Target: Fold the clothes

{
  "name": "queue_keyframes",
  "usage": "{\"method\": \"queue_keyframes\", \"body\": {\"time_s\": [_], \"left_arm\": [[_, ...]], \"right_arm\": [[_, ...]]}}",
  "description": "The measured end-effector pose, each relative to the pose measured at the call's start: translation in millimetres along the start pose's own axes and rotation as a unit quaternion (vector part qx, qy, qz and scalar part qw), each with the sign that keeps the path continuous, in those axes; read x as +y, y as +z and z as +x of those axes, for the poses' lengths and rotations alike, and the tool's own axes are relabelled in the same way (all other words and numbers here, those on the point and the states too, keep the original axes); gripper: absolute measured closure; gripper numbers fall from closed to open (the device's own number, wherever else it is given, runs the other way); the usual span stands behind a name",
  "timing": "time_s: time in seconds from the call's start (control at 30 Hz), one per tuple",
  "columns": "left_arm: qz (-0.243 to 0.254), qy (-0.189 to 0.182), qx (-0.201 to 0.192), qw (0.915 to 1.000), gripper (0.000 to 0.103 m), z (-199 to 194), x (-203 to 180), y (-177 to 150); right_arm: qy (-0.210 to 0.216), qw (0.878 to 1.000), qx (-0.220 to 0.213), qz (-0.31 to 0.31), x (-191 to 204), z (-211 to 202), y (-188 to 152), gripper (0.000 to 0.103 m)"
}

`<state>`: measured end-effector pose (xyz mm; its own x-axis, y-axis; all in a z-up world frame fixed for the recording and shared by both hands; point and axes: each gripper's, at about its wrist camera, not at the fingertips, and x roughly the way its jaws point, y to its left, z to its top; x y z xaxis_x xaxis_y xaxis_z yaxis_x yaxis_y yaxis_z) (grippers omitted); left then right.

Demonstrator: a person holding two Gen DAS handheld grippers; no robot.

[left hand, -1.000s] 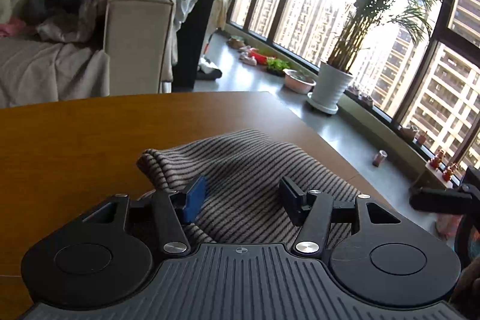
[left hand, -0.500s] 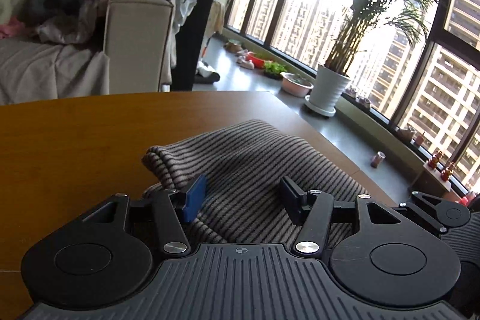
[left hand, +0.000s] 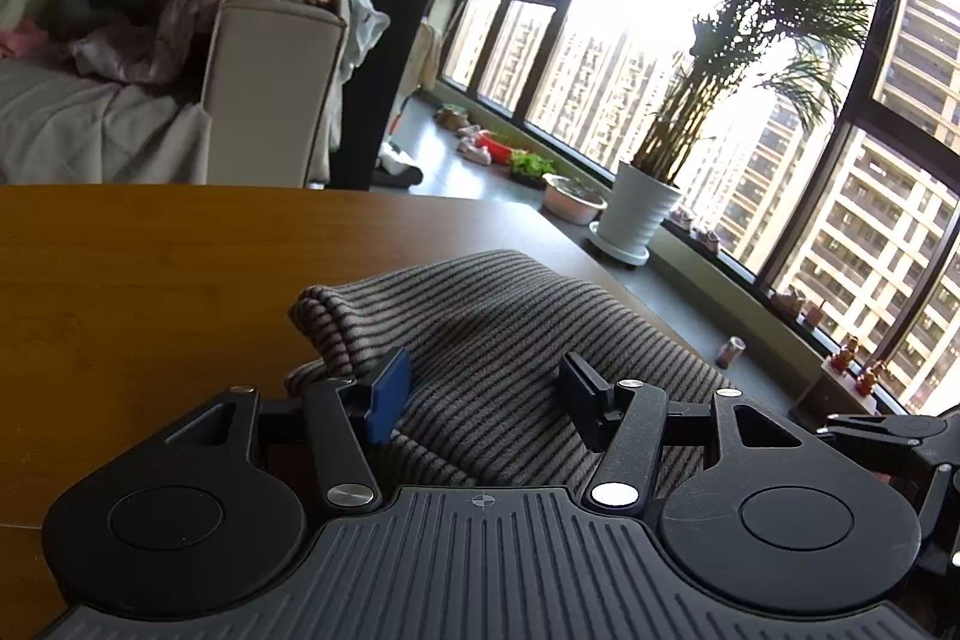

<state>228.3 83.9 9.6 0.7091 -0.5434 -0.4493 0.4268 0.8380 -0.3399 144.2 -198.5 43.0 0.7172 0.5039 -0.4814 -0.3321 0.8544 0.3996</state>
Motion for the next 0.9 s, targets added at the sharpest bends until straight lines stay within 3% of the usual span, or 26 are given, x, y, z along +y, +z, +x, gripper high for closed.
{"method": "queue_keyframes", "body": {"time_s": [0.07,0.1,0.17,0.43,0.63,0.7,0.73,0.87,0.9], "left_arm": [[-0.004,-0.007,-0.005,1.0,0.042,0,3,-1],[-0.007,-0.011,-0.008,0.9999,0.042,0,4,-2],[-0.01,-0.017,-0.015,0.9997,0.043,-2,7,-5],[-0.024,-0.042,-0.02,0.9986,0.044,-6,18,-9],[-0.035,-0.046,-0.019,0.9981,0.043,-8,25,-8],[-0.037,-0.045,-0.021,0.9981,0.036,-9,25,-9],[-0.039,-0.045,-0.023,0.9979,0.031,-10,25,-9],[-0.068,-0.056,-0.022,0.9959,0.03,-11,35,-8],[-0.065,-0.055,-0.021,0.9962,0.03,-11,34,-8]], "right_arm": [[-0.035,0.999,-0.003,-0.012,0,11,12,0.001],[-0.047,0.999,0.003,-0.028,2,20,16,0.009],[-0.046,0.998,0.021,-0.038,3,37,22,0.014],[0.014,0.993,0.101,0.062,-15,96,9,0.006],[0.067,0.993,0.082,0.059,1,74,20,0.032],[0.082,0.993,0.067,0.059,4,63,27,0.035],[0.072,0.994,0.065,0.044,5,61,28,0.036],[-0.006,0.996,0.087,-0.004,3,73,17,0.036],[-0.009,0.996,0.083,-0.009,1,74,14,0.035]]}}
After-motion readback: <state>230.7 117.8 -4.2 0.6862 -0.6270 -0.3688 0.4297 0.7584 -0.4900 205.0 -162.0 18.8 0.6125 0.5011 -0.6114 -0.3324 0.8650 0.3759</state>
